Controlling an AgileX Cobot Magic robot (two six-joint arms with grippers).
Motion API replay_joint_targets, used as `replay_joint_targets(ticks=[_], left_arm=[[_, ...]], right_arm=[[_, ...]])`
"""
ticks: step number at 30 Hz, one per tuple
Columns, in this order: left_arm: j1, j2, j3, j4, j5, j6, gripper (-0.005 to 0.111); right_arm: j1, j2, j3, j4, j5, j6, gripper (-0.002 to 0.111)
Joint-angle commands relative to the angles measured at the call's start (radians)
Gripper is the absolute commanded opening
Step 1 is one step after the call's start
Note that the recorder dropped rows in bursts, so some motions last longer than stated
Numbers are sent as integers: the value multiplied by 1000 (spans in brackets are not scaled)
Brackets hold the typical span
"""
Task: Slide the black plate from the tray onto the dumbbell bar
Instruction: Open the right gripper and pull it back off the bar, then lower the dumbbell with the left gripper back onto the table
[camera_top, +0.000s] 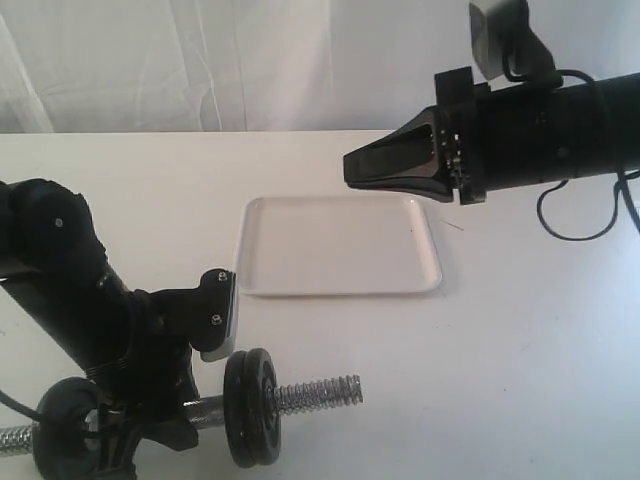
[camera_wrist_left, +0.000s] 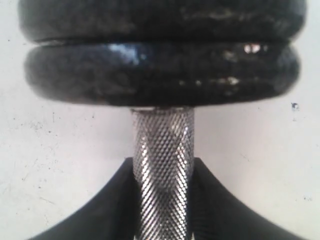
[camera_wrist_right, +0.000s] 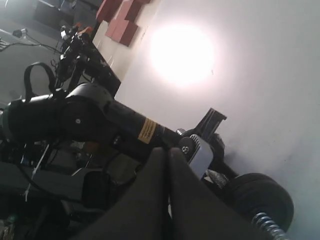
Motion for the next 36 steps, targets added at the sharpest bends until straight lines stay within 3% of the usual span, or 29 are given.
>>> replay_joint_targets(ticks=[1,19,28,36], left_arm=[[0,-27,-30,-96,22,13,0],[0,36,-29,-96,32,30,1],[0,36,-29,-92,50,7,41],[0,40,-2,-28,49,-9,50]], right_arm=[[45,-8,-6,-10,5,-16,0],[63,-8,-6,-18,5,-16,0],[63,-8,-6,-24,5,-16,0],[63,-8,-6,-24,5,-16,0]])
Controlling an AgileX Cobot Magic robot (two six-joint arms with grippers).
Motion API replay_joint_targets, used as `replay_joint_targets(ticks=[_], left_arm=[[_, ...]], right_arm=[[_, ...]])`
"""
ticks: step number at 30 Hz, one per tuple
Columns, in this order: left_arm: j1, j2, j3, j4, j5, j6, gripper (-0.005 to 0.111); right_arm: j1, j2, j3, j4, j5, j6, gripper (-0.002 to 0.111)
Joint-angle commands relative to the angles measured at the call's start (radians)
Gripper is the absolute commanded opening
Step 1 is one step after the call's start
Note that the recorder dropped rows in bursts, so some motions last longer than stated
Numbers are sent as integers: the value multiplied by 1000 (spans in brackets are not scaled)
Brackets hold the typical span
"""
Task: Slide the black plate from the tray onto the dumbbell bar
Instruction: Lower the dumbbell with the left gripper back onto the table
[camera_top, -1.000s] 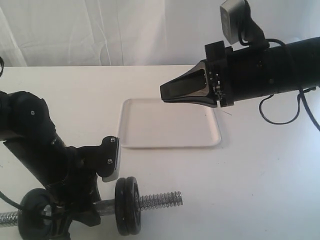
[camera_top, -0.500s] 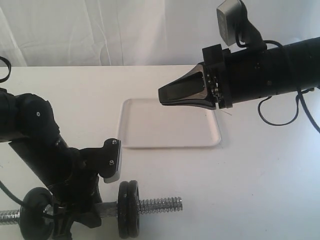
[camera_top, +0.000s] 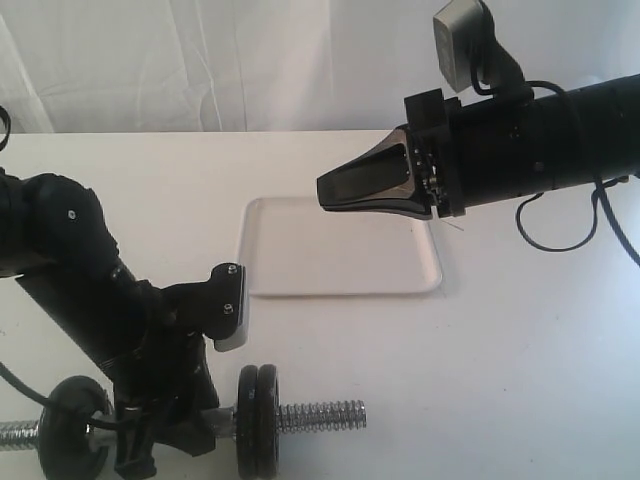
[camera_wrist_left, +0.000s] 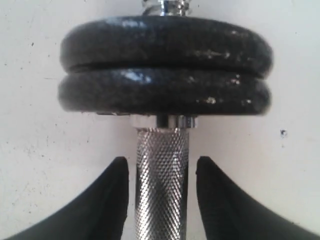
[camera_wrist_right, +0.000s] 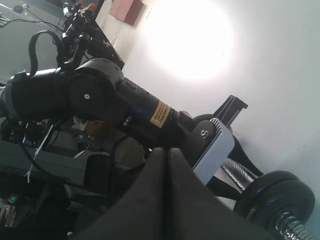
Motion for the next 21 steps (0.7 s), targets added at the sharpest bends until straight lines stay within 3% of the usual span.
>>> replay_joint_targets(ticks=[1,16,21], left_arm=[[0,-4,25,54,18,-37,50],[0,38,24,124,29,-93,50],[0,43,24,124,25,-91,38]], right_arm=[[1,-8,-6,-1,5,-15,0],[1,-8,-6,-1,5,-15,0],[1,-8,-6,-1,5,-13,0]])
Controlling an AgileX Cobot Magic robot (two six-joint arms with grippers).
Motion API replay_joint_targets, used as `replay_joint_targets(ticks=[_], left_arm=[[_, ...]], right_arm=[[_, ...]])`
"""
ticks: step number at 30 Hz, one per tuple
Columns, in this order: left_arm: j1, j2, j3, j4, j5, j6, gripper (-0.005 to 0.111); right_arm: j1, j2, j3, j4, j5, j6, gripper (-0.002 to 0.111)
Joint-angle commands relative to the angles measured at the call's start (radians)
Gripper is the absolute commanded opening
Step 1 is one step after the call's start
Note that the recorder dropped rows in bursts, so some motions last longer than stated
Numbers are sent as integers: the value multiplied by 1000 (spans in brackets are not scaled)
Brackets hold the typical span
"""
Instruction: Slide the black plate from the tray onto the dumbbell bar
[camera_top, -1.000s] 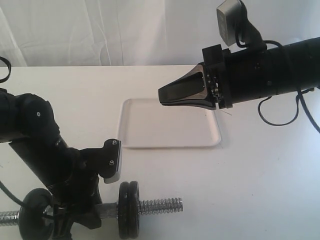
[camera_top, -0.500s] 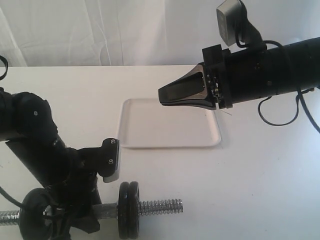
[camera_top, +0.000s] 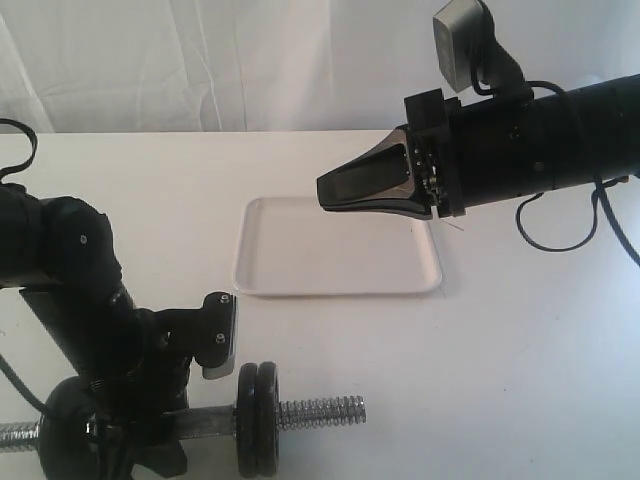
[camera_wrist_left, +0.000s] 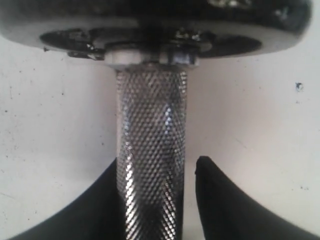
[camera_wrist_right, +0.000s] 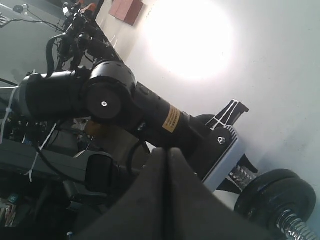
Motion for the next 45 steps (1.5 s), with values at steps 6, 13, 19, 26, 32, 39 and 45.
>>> replay_joint_targets(ticks=[6,13,19,26,32,39,45], left_arm=[[0,0,0,-6,21,-1,2],[0,0,-66,-49,84,24,0],[0,0,-111,-86,81,79,0],[-38,0,-205,-183,16,180,0],[-102,13,-290,-191,-128,180,0],[-141,114,-401,-189,-150,200,0],[-158,191,-502,-189,-189,200,0]], right_arm=[[1,-8,-6,-1,5,6,0],[1,-8,-6,-1,5,18,0],[1,-28,-14,-1,5,95,0],[1,-130,-18,-20,5,123,0],[1,-165,-18,-24,5,128,0],[1,-177,-18,-27,5,137,0],[1,-193,-18,-33,5,151,0]])
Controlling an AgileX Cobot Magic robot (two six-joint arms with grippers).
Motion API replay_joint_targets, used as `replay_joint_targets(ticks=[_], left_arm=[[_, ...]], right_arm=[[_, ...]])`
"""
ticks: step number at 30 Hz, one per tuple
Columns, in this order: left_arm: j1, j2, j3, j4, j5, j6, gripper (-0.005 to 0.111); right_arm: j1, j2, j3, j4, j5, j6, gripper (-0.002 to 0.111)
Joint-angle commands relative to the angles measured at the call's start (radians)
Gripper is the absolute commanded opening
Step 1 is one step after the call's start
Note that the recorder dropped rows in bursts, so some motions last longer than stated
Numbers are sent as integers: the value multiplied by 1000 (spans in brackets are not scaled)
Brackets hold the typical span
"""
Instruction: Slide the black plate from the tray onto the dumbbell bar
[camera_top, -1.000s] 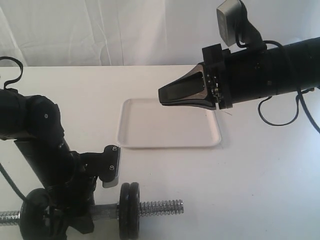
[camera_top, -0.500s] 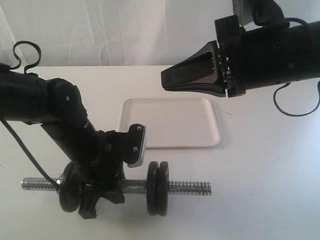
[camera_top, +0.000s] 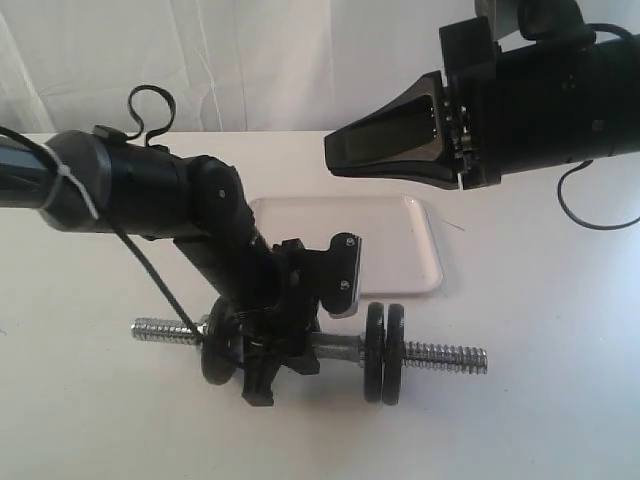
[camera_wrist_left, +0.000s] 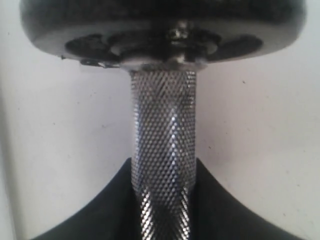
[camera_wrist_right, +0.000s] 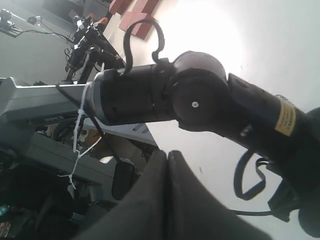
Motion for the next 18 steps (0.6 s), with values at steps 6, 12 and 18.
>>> replay_joint_targets(ticks=[6,12,18], left_arm=[[-13,28,-207,-121,-62,5,0],[-25,81,-282,-130,-63,5,0],[-30,109,-295,-130,-79,5,0]], right_arm=[[1,-49,-7,-5,5,10,0],[1,-75,-7,-8,5,10,0],[1,-84,-7,-16,5,27,0]])
